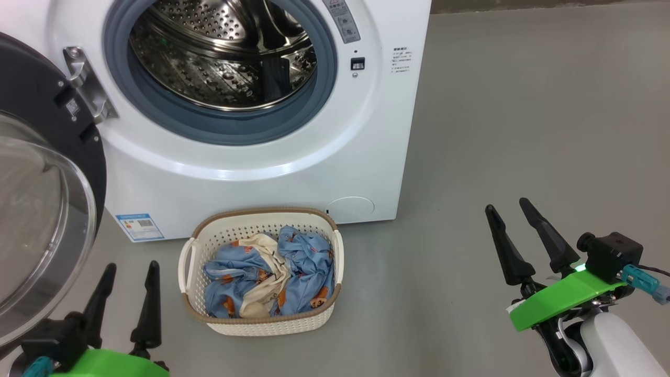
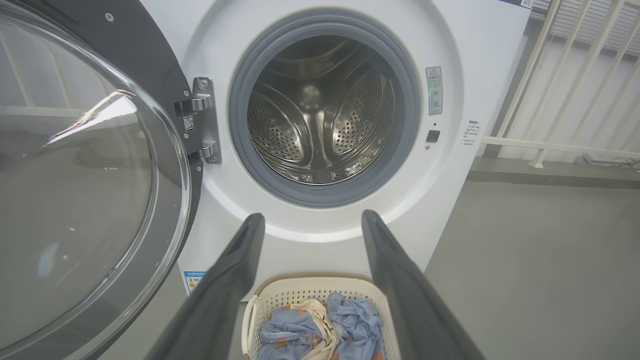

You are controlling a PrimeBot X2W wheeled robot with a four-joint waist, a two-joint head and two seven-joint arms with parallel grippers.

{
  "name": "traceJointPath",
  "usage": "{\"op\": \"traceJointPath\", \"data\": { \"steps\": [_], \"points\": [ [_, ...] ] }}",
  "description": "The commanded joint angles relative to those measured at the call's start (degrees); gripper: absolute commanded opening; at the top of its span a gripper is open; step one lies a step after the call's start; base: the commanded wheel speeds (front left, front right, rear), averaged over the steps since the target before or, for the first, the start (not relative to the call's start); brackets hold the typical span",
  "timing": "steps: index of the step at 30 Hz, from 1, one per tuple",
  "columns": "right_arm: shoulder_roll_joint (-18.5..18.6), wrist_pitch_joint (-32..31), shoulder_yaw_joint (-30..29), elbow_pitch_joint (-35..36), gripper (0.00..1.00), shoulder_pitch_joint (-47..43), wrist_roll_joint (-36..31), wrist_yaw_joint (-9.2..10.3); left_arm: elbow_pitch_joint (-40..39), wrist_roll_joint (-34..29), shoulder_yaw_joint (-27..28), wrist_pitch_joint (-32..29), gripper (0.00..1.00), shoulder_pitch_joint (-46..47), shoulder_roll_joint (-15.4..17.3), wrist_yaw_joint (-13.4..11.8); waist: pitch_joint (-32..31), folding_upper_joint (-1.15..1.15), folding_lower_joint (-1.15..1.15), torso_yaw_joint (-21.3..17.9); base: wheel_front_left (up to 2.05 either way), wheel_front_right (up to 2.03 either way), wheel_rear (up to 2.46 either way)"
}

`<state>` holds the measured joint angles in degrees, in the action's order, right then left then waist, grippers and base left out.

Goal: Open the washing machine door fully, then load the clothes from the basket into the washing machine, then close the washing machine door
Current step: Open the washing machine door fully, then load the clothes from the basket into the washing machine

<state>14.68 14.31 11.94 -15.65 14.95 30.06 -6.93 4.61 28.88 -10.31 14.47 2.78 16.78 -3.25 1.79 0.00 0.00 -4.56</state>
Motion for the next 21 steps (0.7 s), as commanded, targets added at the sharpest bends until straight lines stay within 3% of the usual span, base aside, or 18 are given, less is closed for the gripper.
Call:
{"op": "traceJointPath", "data": {
  "steps": [1, 21],
  "points": [
    [0.6, 0.7, 0.7, 1.6, 1.00, -0.7, -0.7, -0.56, -1.7, -0.9, 2.5, 0.5, 1.00, 0.8, 1.2, 0.1, 0.0, 0.00, 0.00, 0.2, 0.00, 0.00, 0.00],
    [0.6, 0.7, 1.4, 1.2, 1.00, -0.6, -0.6, -0.56, -1.2, -2.4, 4.2, 0.5, 1.00, 0.6, -0.3, 1.4, -0.4, 0.00, 0.00, 0.5, 0.00, 0.00, 0.00]
  ]
}}
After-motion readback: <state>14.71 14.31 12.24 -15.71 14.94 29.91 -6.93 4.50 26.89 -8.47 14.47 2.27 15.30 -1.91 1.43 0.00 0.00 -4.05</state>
